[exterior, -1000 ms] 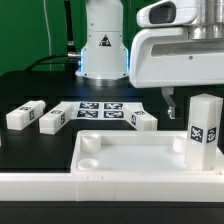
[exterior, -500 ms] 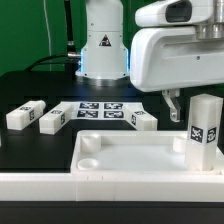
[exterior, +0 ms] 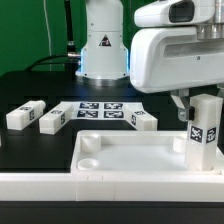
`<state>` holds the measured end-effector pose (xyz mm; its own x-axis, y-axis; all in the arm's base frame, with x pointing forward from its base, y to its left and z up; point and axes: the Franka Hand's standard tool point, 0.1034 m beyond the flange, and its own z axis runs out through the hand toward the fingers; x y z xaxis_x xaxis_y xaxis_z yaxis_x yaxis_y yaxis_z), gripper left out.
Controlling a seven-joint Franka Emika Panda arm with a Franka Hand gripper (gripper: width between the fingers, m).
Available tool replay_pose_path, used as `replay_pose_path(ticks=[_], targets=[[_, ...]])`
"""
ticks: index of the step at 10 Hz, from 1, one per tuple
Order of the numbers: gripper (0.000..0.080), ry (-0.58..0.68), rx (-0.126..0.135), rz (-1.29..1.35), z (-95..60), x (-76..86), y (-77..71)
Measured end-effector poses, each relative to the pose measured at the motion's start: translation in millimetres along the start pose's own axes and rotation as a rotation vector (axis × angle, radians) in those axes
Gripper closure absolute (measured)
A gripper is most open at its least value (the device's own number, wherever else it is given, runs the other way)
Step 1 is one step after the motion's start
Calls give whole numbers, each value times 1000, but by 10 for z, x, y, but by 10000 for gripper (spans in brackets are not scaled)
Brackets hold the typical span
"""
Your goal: Assemble desk
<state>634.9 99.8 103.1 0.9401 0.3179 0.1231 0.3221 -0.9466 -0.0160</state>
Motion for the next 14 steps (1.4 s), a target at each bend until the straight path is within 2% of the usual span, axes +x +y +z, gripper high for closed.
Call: replay_pose_path(ticks=[1, 2, 10, 14], targets=[[450, 0, 0, -1, 1, -1, 1], [511, 0, 2, 24, 2, 0, -2], [509, -5, -2, 619, -3, -18, 52], [507, -13, -23, 817, 2, -65, 144]])
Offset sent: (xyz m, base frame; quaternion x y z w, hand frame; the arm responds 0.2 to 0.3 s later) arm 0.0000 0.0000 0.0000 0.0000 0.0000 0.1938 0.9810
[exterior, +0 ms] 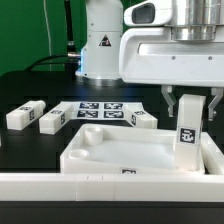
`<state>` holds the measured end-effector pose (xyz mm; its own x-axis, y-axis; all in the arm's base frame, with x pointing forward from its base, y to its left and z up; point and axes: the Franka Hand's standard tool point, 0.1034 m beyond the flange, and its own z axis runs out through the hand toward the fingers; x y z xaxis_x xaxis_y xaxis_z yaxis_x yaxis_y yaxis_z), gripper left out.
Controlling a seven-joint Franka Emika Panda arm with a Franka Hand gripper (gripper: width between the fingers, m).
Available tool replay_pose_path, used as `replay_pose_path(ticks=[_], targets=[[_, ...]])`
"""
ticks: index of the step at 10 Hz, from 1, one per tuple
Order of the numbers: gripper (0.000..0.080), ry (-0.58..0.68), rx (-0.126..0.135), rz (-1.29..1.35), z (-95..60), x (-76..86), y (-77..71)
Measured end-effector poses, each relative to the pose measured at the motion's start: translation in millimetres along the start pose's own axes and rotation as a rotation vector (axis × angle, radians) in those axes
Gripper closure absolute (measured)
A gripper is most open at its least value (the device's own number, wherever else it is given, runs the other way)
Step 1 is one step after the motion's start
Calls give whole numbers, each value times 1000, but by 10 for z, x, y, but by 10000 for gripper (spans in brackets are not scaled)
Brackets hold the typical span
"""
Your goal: Assemble desk
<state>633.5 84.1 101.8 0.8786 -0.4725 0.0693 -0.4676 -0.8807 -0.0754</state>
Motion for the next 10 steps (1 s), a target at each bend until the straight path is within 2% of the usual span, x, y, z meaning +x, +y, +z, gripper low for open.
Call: replay_pose_path(ticks=[1, 2, 3, 4, 6, 8, 9, 10], targets=[[409, -3, 4, 50, 3, -5, -6], [245, -3, 4, 35, 4, -6, -7], [245, -3, 4, 34, 4, -7, -9], [171, -3, 4, 32, 4, -14, -18], [155, -2, 7, 26, -34, -57, -62], [150, -6, 6, -16, -128, -235, -84], [150, -13, 3, -55, -170, -341, -34], [150, -18, -1, -95, -192, -371, 40]])
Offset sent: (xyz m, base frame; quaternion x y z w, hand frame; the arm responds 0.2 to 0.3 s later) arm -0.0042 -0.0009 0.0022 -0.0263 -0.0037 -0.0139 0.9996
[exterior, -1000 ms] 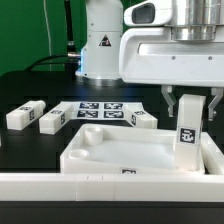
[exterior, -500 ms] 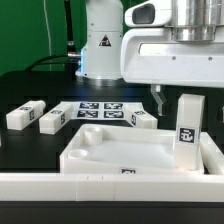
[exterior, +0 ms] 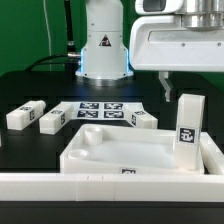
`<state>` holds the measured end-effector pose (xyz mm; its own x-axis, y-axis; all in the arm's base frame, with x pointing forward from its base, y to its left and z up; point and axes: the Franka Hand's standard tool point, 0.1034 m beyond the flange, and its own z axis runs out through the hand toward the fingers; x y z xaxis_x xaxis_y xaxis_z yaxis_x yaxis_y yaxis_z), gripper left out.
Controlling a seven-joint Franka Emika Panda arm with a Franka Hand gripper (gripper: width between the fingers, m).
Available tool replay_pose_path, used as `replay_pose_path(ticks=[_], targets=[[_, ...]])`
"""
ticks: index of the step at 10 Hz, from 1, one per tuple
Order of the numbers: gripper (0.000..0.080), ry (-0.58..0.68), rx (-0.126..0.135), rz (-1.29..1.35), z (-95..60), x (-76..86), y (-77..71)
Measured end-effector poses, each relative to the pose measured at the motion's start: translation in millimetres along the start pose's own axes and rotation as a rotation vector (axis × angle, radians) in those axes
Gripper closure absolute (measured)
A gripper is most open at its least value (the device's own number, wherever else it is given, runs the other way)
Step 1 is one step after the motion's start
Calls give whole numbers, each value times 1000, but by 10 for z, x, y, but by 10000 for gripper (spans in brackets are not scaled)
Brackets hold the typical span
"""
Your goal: Assemble desk
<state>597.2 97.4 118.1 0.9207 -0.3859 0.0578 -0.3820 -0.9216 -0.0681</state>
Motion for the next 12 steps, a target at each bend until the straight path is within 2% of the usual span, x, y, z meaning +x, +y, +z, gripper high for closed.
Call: replay_pose_path(ticks=[1, 5, 8, 10, 12], targets=[[150, -1, -3, -3, -4, 10, 35], [150, -4, -3, -11, 14, -8, 16], [150, -35, -21, -342, 47, -95, 65], [150, -37, -20, -390, 108, -244, 137], [150, -39, -21, -389, 114, -247, 142]])
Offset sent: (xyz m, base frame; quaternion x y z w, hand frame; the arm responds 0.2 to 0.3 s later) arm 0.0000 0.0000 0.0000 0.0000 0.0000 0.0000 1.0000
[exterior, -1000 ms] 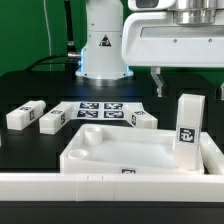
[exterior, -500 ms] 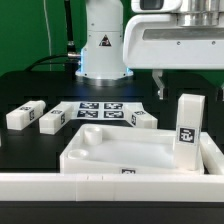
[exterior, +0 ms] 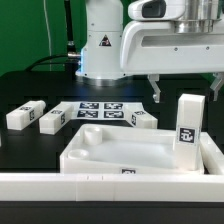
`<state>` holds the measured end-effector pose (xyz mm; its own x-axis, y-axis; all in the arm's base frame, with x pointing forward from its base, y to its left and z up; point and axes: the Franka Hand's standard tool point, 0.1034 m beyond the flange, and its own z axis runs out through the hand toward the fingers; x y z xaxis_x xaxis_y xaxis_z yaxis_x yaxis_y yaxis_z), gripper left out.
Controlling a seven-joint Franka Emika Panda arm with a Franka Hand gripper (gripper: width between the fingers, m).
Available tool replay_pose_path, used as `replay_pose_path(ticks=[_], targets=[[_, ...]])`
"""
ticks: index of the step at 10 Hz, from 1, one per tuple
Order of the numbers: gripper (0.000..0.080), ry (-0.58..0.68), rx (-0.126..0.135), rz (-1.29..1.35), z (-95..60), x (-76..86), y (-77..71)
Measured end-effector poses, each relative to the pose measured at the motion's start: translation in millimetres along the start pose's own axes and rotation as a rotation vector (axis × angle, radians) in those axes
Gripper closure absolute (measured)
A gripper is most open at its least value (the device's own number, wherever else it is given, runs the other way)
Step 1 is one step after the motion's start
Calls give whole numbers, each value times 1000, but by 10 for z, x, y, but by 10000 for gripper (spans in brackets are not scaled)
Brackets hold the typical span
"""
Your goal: Assemble desk
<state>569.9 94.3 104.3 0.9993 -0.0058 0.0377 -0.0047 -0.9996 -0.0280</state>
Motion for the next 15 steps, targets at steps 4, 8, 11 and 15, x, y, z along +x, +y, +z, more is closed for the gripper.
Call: replay_pose_path(ticks=[4, 8, 11, 15], targets=[[150, -61, -16, -239, 99, -170, 120], [150, -109, -19, -289, 131, -248, 150], [150, -253, -21, -337, 144, -372, 165], [150, -482, -27, -352, 236, -748, 240]])
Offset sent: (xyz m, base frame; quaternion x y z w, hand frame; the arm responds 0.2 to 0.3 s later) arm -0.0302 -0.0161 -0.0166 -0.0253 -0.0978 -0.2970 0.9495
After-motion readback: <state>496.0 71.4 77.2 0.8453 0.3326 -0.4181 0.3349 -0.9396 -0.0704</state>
